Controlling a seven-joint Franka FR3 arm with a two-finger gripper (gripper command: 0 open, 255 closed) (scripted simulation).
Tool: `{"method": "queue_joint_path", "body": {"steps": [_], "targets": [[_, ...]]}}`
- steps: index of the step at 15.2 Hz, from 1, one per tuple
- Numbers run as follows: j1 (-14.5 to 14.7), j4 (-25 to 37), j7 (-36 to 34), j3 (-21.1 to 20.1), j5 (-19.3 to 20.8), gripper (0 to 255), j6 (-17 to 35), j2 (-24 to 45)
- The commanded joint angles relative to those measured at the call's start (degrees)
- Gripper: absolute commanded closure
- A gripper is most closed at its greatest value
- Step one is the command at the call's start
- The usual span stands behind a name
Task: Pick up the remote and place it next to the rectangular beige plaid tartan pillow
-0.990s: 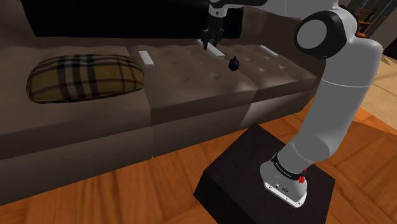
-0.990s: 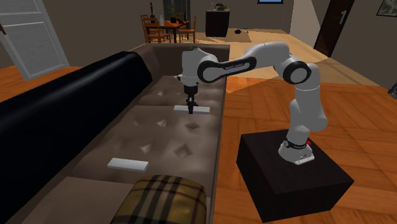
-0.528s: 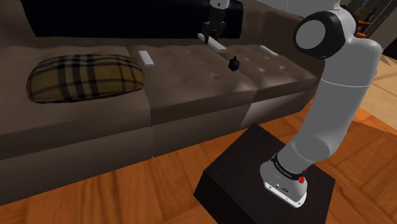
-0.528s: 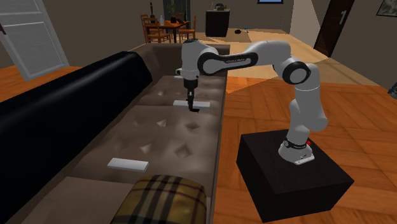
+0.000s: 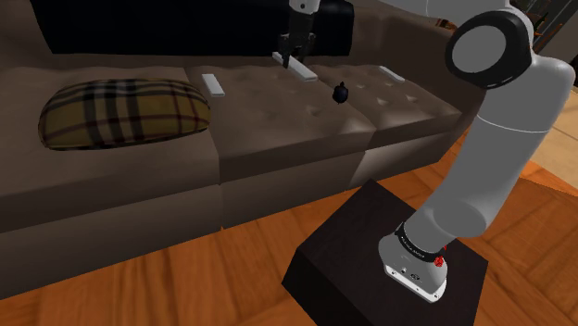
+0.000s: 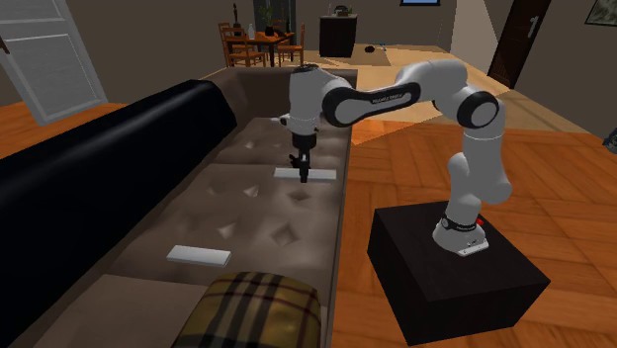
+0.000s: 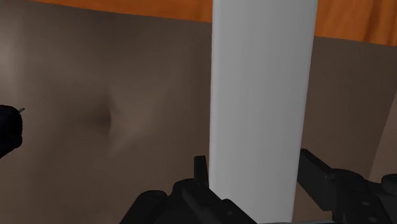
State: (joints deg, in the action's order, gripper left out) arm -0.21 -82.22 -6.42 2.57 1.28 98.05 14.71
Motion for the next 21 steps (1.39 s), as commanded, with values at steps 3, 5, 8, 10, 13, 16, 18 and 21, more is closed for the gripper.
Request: {"method": "queue_joint_path", "body": {"steps": [3, 5, 8, 10, 13, 16, 18, 21], "targets": [[3.1, -2.4, -4.9, -1.7, 0.6, 255, 0.4, -1.8], [4.6, -3.0, -7.4, -2.7, 0.8, 255, 0.5, -2.3], [7.0, -3.4, -11.2, -4.1, 1.2, 255, 0.4, -2.6], [8.5, -3.2, -13.8, -5.1, 1.5, 255, 0.2, -2.5], [10.9, -2.4, -17.6, -6.5, 1.8, 255, -0.2, -1.9], [12.9, -2.1, -20.7, -7.7, 2.2, 255, 0.1, -1.1], [12.9, -3.8, -20.8, -7.7, 2.2, 255, 1.7, -1.3], [12.8, -6.2, -20.9, -7.7, 2.2, 255, 4.1, -1.3]]}}
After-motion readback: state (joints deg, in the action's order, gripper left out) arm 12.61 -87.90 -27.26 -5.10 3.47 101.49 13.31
